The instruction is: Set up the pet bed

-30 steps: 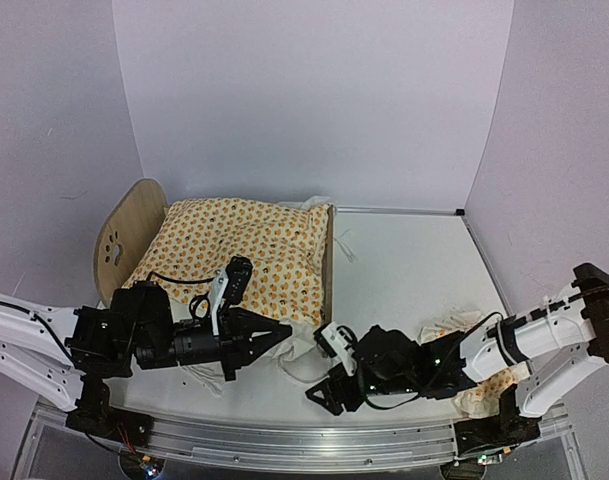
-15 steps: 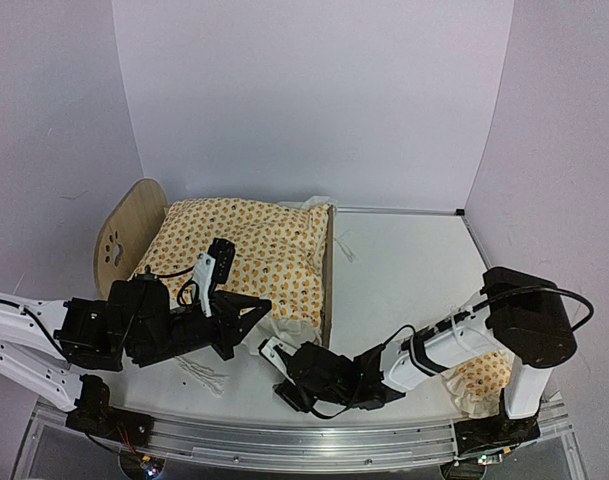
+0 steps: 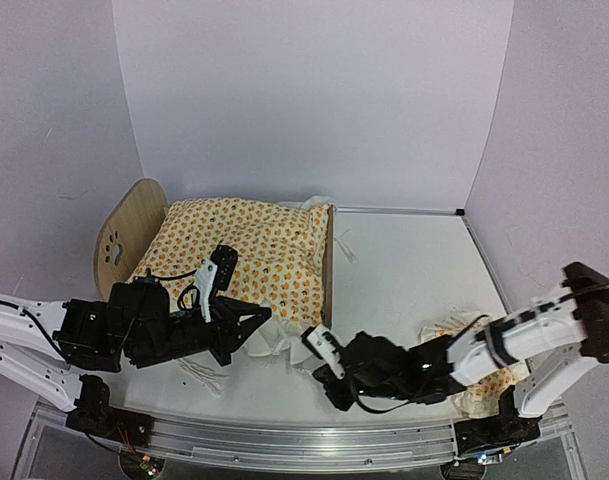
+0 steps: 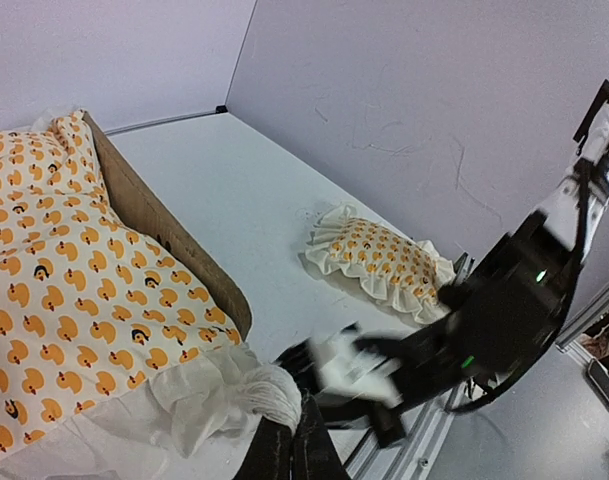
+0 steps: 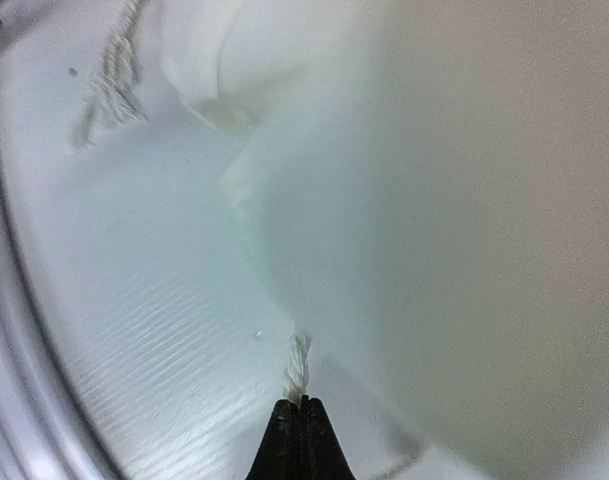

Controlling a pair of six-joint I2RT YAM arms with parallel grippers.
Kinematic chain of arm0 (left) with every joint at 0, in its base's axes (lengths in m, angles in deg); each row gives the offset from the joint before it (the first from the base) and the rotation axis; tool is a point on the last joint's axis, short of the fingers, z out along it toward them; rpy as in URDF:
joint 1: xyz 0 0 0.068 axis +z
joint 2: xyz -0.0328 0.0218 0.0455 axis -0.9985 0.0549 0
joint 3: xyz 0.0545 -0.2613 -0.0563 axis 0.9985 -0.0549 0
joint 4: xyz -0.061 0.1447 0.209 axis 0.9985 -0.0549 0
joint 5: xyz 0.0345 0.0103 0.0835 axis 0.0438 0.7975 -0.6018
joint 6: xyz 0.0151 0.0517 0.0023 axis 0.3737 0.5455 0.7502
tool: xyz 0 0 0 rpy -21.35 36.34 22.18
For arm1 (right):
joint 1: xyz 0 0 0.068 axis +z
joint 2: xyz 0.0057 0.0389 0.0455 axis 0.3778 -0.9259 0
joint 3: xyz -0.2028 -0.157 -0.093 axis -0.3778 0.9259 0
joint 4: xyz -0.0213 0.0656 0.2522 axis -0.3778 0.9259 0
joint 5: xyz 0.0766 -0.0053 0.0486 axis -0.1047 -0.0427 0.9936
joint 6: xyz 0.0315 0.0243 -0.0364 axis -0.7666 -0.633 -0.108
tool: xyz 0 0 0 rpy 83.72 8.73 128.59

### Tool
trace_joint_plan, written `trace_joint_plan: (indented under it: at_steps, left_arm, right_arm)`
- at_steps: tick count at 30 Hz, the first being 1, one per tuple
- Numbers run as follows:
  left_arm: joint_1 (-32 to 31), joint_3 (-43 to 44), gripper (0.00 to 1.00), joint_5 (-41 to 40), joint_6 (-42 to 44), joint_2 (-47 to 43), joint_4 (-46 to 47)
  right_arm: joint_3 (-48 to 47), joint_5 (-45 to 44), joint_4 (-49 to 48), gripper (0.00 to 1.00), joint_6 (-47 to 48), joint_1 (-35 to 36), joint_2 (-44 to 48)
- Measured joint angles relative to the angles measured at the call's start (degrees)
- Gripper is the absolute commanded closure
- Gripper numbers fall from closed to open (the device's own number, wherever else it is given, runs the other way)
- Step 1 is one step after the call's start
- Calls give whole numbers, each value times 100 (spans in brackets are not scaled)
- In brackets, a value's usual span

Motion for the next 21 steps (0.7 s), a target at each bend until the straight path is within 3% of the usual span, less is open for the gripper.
trace_joint_plan:
  at_steps: [5,9,13,21]
  left_arm:
    - [0,-155,100,20,-7,275,2]
    - [-2,-234,100,291,-7,706,-28]
    - [-101,-282,100,625,7,876,11]
    - [-960,-308,100,815,470,1180,448]
  right_arm:
    - [682,1058,87,100,-321,-17,2516]
    - [579,1467,195,100,-435,-15,3436]
    - [92,1099,457,100,-505,-35,3563]
    - [-1790,463,409,100,-756,-396,2352]
